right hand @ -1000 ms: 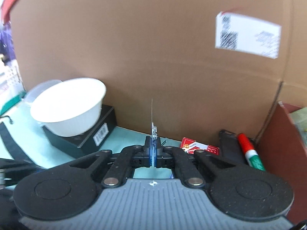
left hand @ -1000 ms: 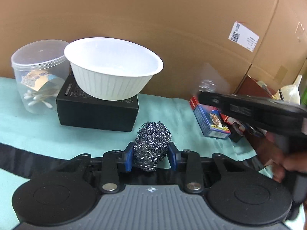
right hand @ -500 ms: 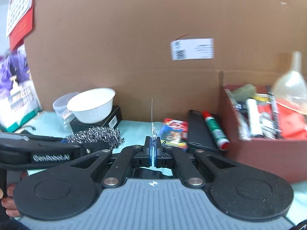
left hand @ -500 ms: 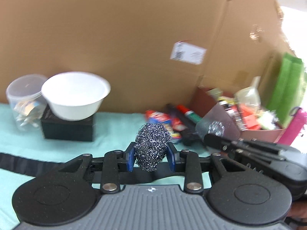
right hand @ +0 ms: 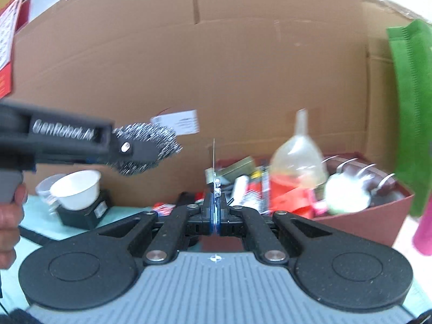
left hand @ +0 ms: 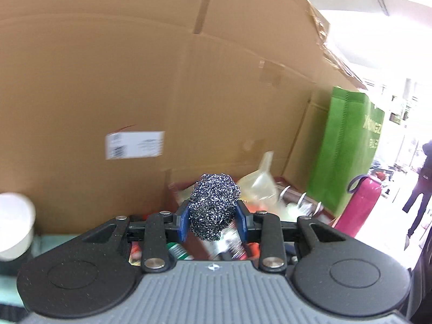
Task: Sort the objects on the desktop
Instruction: 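Lift the scrubber with the left tool and carry it over the brown box, then open the left tool to drop the scrubber into the box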
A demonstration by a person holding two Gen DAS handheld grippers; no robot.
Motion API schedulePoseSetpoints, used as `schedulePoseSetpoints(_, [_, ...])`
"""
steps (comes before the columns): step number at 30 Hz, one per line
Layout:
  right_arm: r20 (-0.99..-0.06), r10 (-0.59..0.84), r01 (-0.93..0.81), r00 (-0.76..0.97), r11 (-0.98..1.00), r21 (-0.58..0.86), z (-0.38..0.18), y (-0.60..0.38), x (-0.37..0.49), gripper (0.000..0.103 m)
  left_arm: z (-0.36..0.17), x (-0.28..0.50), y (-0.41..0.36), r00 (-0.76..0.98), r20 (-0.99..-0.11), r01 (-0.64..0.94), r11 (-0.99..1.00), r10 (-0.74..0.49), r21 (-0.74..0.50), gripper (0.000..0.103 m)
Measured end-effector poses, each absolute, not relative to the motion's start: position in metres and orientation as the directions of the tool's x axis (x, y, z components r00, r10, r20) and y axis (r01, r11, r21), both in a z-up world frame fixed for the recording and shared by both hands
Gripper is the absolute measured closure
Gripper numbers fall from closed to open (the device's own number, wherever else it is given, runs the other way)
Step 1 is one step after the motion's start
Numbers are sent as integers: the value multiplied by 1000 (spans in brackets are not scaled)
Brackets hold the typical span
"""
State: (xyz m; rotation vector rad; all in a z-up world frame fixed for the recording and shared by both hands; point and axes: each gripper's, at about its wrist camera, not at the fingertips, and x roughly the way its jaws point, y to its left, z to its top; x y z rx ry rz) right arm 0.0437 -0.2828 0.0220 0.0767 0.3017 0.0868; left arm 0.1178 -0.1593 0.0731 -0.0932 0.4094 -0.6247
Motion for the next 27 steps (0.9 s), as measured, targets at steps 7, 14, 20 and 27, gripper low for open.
schedulePoseSetpoints(7, [-314, 97, -63, 945, 991, 116, 19, -322, 87, 103, 63, 155, -218, 724, -347, 565, 801, -596, -198, 67])
schedulePoseSetpoints(14, [-388, 173, -106, 905, 976, 188, -3, -344, 136, 103, 39, 185, -243, 703, -417, 554, 811, -576, -186, 62])
schedulePoseSetpoints(20, [-380, 115, -110, 918, 993, 35, -11, -338, 130, 88, 24, 192, -238, 672, -423, 568, 790, -608, -233, 26])
schedulePoseSetpoints(27, [-341, 45, -103, 939, 983, -152, -15, -317, 108, 56, 19, 182, -232, 684, -417, 573, 794, -599, -202, 11])
